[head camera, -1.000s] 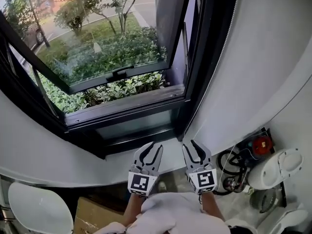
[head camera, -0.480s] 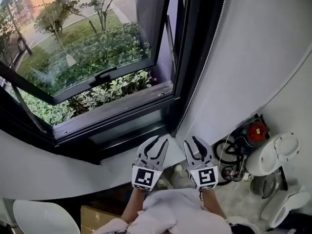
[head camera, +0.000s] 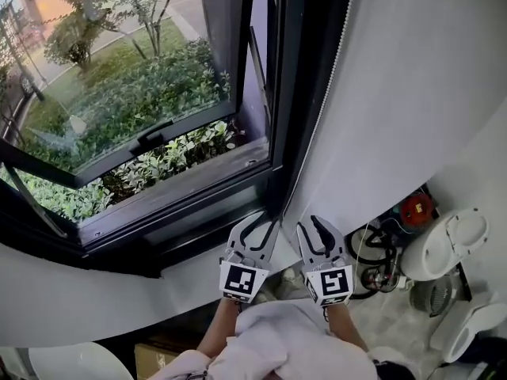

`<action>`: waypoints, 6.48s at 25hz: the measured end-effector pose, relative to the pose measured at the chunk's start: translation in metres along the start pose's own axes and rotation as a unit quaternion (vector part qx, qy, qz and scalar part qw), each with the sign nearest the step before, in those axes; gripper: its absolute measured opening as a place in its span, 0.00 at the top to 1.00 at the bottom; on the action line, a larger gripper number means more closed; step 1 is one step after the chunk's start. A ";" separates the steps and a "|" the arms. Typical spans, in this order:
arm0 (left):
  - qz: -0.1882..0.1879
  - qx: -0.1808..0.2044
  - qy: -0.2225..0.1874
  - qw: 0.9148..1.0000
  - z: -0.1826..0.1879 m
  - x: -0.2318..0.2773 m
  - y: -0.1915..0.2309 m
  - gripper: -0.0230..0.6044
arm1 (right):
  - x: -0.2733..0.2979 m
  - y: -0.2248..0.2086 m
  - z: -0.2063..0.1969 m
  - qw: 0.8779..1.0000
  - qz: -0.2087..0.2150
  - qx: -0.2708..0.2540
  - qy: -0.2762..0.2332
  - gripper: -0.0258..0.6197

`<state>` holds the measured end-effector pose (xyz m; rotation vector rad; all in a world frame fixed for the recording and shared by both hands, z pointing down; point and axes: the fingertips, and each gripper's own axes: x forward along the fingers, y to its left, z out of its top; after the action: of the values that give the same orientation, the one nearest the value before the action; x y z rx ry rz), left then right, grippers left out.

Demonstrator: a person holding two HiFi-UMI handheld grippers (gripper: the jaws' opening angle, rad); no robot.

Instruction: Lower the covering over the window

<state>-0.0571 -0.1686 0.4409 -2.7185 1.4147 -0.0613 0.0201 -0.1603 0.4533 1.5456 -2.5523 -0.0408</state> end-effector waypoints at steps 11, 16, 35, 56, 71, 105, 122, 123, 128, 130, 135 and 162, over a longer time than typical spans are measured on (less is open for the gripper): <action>-0.015 -0.004 0.008 1.000 -0.009 0.039 -0.001 0.79 | 0.014 -0.014 -0.002 1.000 0.003 0.012 -0.001 0.76; -0.011 -0.005 0.012 1.000 -0.012 0.053 0.002 0.78 | 0.017 -0.014 -0.003 1.000 0.007 0.016 0.002 0.76; -0.006 0.003 0.015 1.000 -0.018 0.122 0.011 0.73 | 0.035 -0.023 0.001 1.000 0.018 0.017 -0.010 0.77; 0.033 0.036 0.030 0.998 -0.026 0.168 0.021 0.66 | 0.031 -0.037 -0.007 1.000 0.012 0.025 -0.001 0.79; 0.039 0.006 0.030 0.999 -0.026 0.158 0.027 0.90 | 0.016 -0.028 -0.001 1.000 0.013 0.020 -0.006 0.79; -0.030 -0.044 0.046 0.998 -0.042 0.057 -0.028 0.94 | 0.041 -0.002 0.122 0.986 0.116 -0.024 -0.115 0.82; -0.042 -0.070 0.079 0.994 -0.075 0.034 -0.037 0.94 | 0.036 0.019 0.093 0.985 0.130 0.036 -0.109 0.96; -0.044 -0.073 0.081 0.993 -0.079 0.032 -0.038 0.94 | 0.037 0.019 0.089 0.985 0.129 0.036 -0.107 0.96; -0.055 -0.077 0.096 0.991 -0.096 0.024 -0.045 0.94 | 0.039 0.023 0.072 0.986 0.128 0.039 -0.100 0.96; -0.055 -0.078 0.102 0.990 -0.105 0.019 -0.047 0.94 | 0.039 0.024 0.065 0.986 0.129 0.043 -0.095 0.96; -0.058 -0.083 0.130 0.986 -0.125 0.008 -0.052 0.94 | 0.042 0.028 0.037 0.988 0.132 0.047 -0.065 0.96; -0.058 -0.057 0.028 0.996 -0.015 -0.025 -0.031 0.80 | 0.032 0.041 -0.041 0.987 0.135 0.083 0.005 0.96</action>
<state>-0.0469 -0.1311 0.4591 -2.9127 1.3122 -0.0656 -0.0244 -0.1675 0.5021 1.2302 -2.7932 0.2152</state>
